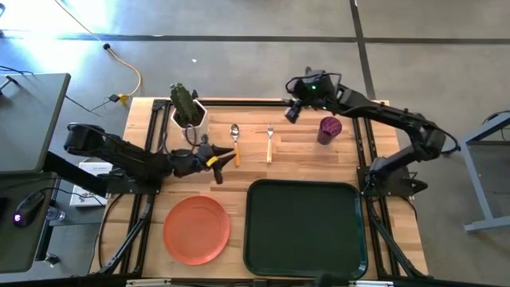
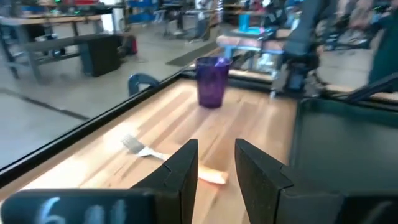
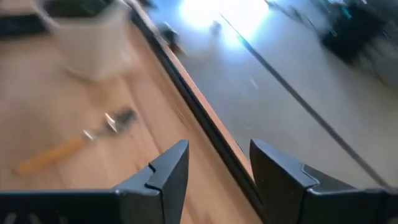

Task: Pick and place plate/cup/fork/spoon on tray
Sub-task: Put the purple glass on the top right of the black serving tray

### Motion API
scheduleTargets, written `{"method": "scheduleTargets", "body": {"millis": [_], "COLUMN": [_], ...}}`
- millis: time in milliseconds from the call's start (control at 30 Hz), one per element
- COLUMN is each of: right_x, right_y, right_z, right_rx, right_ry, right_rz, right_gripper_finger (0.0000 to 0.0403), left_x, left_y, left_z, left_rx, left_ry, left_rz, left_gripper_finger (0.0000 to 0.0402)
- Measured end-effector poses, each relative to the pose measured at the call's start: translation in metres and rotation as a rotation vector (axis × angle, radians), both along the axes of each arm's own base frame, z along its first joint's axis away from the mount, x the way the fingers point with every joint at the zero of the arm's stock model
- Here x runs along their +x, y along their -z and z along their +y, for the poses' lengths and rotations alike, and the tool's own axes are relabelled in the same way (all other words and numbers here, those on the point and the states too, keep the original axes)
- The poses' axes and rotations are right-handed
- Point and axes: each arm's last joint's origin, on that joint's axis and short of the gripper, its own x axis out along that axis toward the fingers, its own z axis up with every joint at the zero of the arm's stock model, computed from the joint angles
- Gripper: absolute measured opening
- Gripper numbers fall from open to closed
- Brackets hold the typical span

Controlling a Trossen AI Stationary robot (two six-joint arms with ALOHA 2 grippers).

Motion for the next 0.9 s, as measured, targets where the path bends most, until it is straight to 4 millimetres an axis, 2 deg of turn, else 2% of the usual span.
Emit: {"method": "scheduleTargets", "body": {"millis": [167, 333, 533, 667, 900], "right_x": [0.016, 0.016, 0.014, 0.013, -0.004], "right_y": [0.02, 0.037, 0.033, 0.033, 0.03], "right_z": [-0.006, -0.012, -0.013, -0.009, 0.006], "right_rx": [0.038, 0.101, 0.147, 0.174, 0.127], "right_ry": [-0.103, -0.078, -0.031, -0.02, 0.191], "right_rz": [0.016, 0.094, 0.05, 0.059, 0.227], "right_gripper_finger": [0.0163, 0.0163, 0.0163, 0.0163, 0.0163], "left_x": [0.005, 0.013, 0.035, 0.046, 0.053], "left_y": [0.01, 0.011, -0.003, -0.014, -0.021], "left_z": [0.004, 0.019, 0.038, 0.045, 0.051], "left_rx": [0.015, 0.007, 0.023, 0.06, 0.069], "left_ry": [-0.085, -0.095, 0.055, 0.069, 0.016], "left_rz": [0.078, 0.093, 0.113, 0.173, 0.269], "left_gripper_finger": [0.0099, 0.0099, 0.0095, 0.0097, 0.0099]}}
